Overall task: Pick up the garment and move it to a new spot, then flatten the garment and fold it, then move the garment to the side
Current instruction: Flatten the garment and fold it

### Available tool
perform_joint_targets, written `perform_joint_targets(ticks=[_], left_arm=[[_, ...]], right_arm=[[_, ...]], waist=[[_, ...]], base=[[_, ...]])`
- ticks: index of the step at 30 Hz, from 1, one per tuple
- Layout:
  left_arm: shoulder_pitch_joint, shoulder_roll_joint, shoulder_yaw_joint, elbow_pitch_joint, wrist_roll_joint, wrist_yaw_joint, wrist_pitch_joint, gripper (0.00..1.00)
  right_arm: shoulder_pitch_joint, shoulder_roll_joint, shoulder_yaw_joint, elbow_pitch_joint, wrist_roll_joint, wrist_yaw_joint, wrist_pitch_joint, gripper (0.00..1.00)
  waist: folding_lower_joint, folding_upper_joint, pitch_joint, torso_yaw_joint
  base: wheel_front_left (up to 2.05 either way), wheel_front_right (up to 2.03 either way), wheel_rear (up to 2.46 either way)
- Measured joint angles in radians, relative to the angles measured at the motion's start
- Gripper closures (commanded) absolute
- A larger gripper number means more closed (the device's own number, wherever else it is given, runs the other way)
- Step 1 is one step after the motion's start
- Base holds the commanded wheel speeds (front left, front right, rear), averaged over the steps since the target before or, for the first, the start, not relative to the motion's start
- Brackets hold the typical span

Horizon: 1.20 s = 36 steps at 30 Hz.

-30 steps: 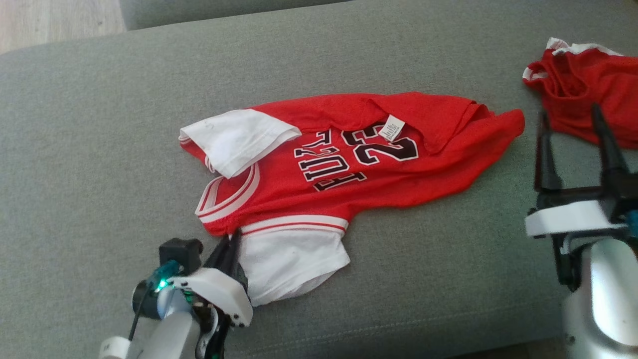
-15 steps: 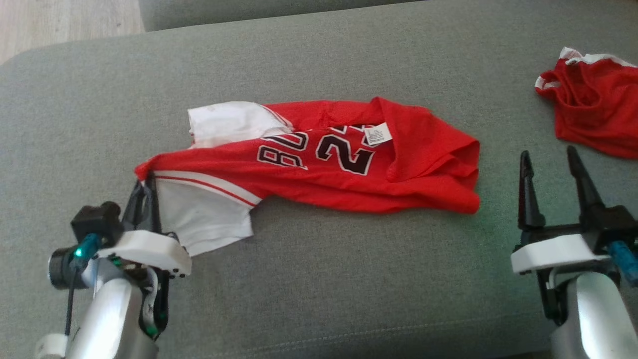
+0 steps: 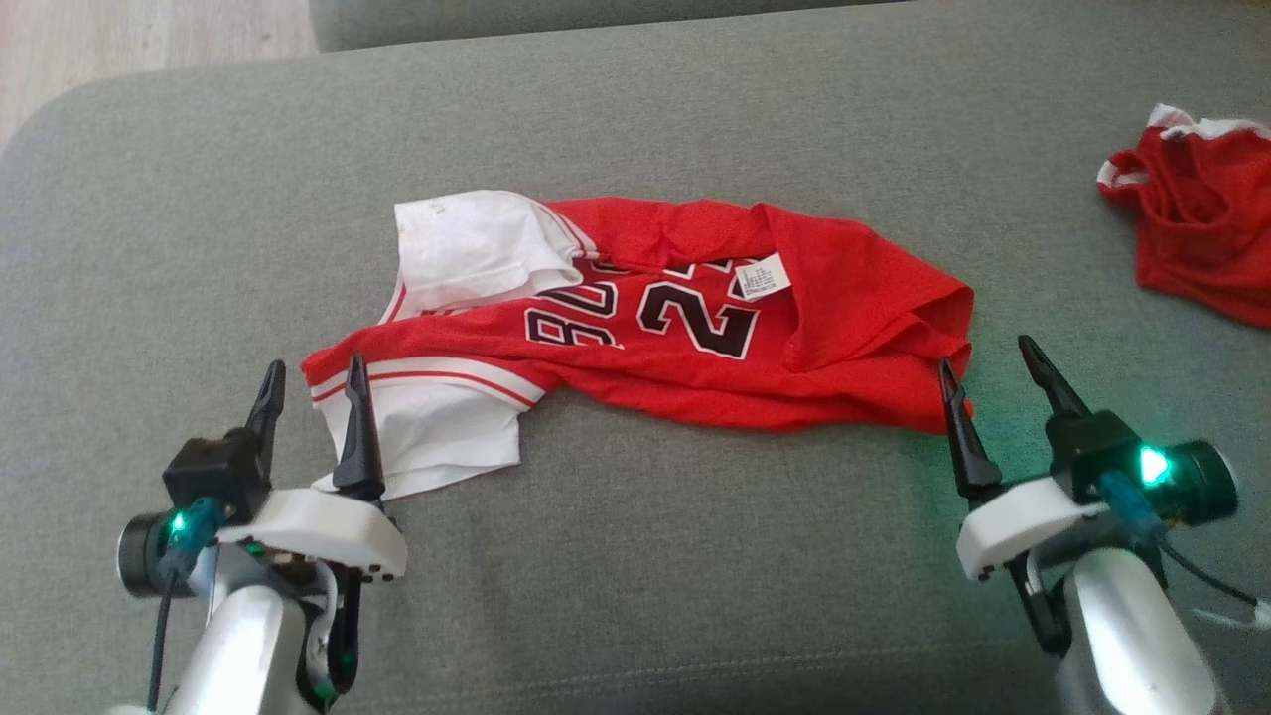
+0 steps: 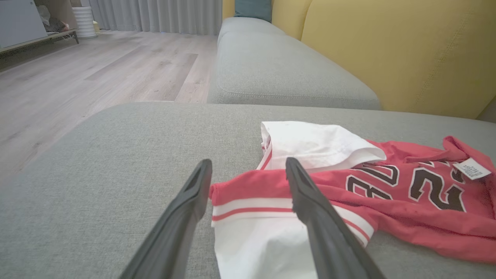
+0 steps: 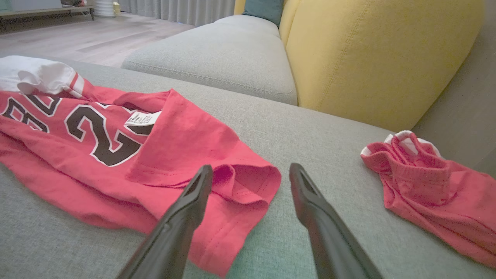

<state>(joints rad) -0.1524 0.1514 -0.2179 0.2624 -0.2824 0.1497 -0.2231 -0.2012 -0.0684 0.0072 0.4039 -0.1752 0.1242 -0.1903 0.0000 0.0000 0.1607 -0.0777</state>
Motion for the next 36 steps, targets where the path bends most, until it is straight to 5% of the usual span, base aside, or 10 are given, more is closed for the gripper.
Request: perform_joint_targets(ticks=[16, 28, 29, 30, 33, 36], left_arm=[[0.068, -0.038, -0.063, -0.149, -0.001, -0.027, -0.025, 0.00], [0.088, -0.057, -0.071, -0.165, -0.001, -0.035, -0.026, 0.00], [0.088, -0.058, -0.071, -0.165, -0.001, -0.035, -0.026, 0.00], [0.088, -0.058, -0.071, -0.166, -0.001, -0.035, -0.026, 0.00], [0.088, -0.062, -0.069, -0.175, -0.001, -0.035, -0.026, 0.00], [0.088, -0.065, -0.068, -0.177, 0.000, -0.036, -0.026, 0.00]], right_arm=[[-0.185, -0.128, 0.109, 0.270, -0.140, 0.000, 0.051, 0.00], [-0.356, -0.132, 0.161, 0.493, -0.202, 0.000, 0.044, 0.00], [-0.366, -0.130, 0.166, 0.511, -0.199, 0.000, 0.051, 0.11], [-0.375, -0.130, 0.172, 0.525, -0.193, 0.000, 0.054, 0.41], [-0.409, -0.129, 0.180, 0.555, -0.182, 0.000, 0.054, 1.00], [-0.429, -0.129, 0.179, 0.560, -0.167, 0.000, 0.038, 1.00]], waist=[[0.0000, 0.0000, 0.028, 0.057], [0.0000, 0.0000, 0.049, 0.135], [0.0000, 0.0000, 0.050, 0.139], [0.0000, 0.0000, 0.051, 0.143], [0.0000, 0.0000, 0.054, 0.152], [0.0000, 0.0000, 0.055, 0.155]], base=[[0.00, 0.00, 0.00], [0.00, 0.00, 0.00], [0.00, 0.00, 0.00], [0.00, 0.00, 0.00], [0.00, 0.00, 0.00], [0.00, 0.00, 0.00]])
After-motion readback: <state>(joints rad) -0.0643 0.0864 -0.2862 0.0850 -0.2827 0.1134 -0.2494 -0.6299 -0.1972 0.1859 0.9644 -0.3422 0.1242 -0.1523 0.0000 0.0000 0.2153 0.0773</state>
